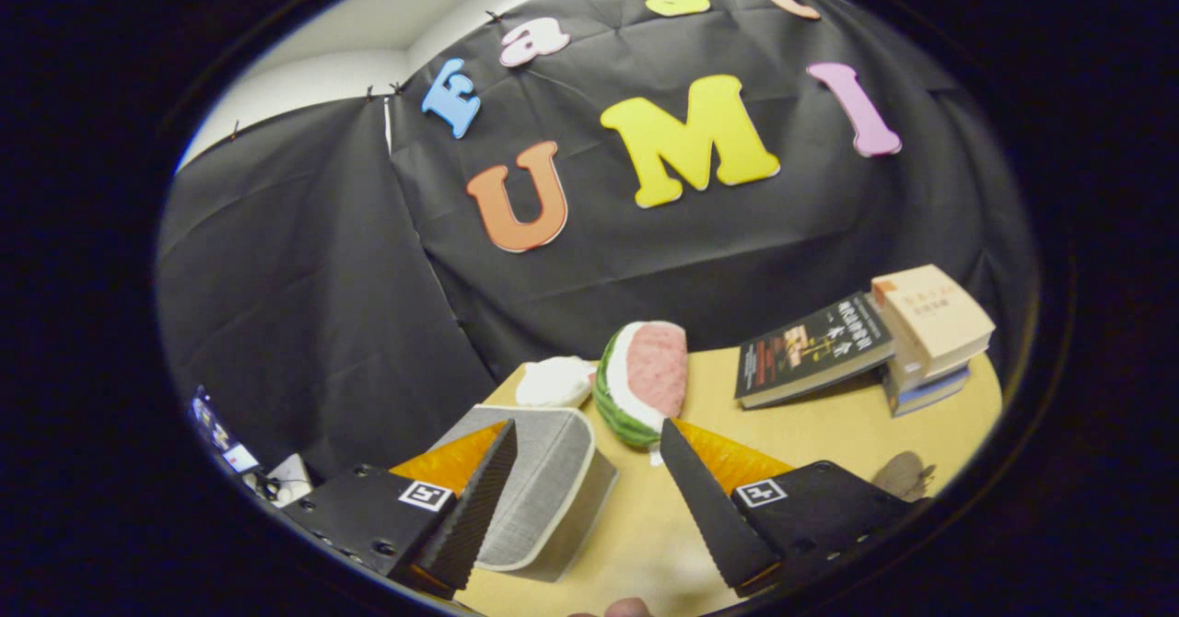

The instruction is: Open the storage box then place both shoes into the box .Put the left shoe in first, then the right shoe, with the right side of both shoes facing outward in a uniform manner.

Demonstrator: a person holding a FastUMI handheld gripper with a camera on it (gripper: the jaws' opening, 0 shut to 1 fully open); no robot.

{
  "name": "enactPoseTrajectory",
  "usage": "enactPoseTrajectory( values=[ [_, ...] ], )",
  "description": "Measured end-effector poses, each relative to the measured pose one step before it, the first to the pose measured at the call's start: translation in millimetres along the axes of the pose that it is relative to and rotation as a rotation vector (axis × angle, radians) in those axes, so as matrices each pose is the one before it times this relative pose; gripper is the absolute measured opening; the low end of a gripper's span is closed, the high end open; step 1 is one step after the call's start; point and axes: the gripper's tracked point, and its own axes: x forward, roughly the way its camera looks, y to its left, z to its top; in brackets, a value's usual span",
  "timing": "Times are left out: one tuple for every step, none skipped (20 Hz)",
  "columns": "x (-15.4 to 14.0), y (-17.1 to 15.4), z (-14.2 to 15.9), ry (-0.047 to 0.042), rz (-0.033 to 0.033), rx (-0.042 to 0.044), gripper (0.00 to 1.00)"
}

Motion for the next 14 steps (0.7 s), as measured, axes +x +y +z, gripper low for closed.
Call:
enactPoseTrajectory(
  values=[
    [7.17, 4.53, -10.22, 0.02825, 0.02772, 0.03110, 0.95],
    [5.50, 3.81, -10.43, 0.02963, 0.02382, 0.03332, 0.95],
    [6.31, 2.47, -11.18, 0.03062, 0.02153, 0.03719, 0.95],
    [6.25, 0.85, -13.37, 0.03516, 0.01966, 0.03523, 0.95],
    [8.47, 1.23, -13.01, 0.04146, 0.02021, 0.03227, 0.95],
    [7.98, 0.32, -10.62, 0.03404, 0.01893, 0.02505, 0.95],
    [6.14, -0.53, -8.94, 0.02874, 0.01984, 0.02282, 0.95],
    [6.09, -2.17, -5.76, 0.01993, 0.01315, 0.03078, 0.95],
    [4.30, -0.55, -5.49, 0.01568, 0.01557, 0.03265, 0.95],
    [3.65, -2.50, -3.72, 0.01439, 0.00787, 0.02870, 0.95],
    [3.68, -1.57, -3.23, 0.01082, 0.00831, 0.02715, 0.95],
    [3.43, -3.43, -3.10, 0.01376, 0.00426, 0.02866, 0.95],
    [3.43, -3.27, -3.28, 0.01189, 0.00635, 0.03218, 0.95],
    [3.90, -4.73, -3.82, 0.01086, 0.00485, 0.02942, 0.95]
  ],
)
